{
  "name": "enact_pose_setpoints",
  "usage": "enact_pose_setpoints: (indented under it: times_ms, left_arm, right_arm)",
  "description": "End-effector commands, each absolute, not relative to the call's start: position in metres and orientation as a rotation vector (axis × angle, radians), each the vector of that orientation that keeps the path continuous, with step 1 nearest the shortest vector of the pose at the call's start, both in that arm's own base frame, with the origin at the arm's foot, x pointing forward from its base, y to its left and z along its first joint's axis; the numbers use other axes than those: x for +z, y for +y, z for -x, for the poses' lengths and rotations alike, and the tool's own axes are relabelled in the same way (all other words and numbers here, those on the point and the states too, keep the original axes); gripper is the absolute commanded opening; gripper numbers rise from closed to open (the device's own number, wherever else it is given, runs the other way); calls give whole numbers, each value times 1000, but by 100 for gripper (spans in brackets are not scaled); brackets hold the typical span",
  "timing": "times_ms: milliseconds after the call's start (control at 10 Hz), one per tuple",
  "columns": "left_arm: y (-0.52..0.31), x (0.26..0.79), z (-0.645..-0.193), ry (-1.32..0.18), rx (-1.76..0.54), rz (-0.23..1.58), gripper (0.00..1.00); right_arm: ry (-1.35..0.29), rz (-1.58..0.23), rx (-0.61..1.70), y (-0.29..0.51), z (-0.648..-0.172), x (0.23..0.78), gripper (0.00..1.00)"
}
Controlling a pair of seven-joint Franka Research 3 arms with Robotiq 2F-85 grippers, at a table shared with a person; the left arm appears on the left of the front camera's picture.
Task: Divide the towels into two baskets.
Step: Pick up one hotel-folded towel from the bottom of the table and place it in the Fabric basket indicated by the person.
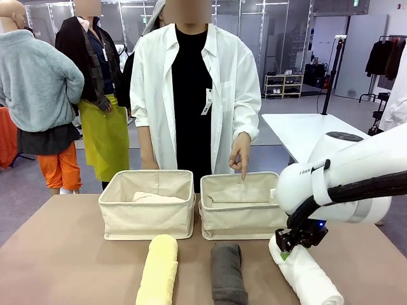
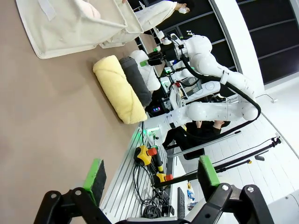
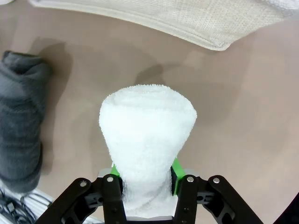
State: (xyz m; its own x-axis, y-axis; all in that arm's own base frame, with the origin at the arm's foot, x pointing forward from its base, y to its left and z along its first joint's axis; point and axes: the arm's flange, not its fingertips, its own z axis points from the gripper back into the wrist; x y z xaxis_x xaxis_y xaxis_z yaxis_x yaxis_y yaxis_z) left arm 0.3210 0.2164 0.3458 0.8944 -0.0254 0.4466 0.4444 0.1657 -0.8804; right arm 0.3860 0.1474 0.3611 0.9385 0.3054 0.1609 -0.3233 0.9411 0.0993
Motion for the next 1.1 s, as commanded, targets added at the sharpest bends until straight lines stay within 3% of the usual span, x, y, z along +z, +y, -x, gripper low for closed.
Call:
enact_pose_setpoints:
  times_ms: [0,500,800,900,1000]
  left_arm:
    - [217,348,-320,-381,-356,1365,100]
    - [217,348,-320,-381,-356,1365,100]
    - [217,348,-320,-381,-356,1365,100]
    - [217,348,-320,-381,-356,1365,100]
    - [217,348,-320,-381,-356,1365,100]
  right_arm:
    - [-117,-162,437,119,-346,392,0]
    - [-142,-94,1047,157,-339,498,0]
    - [-122,-54,1386,174,-316,510,0]
    - [-155,-1,1385,173,-309,501,0]
    - [-146,-68,1271,189,-318,515,0]
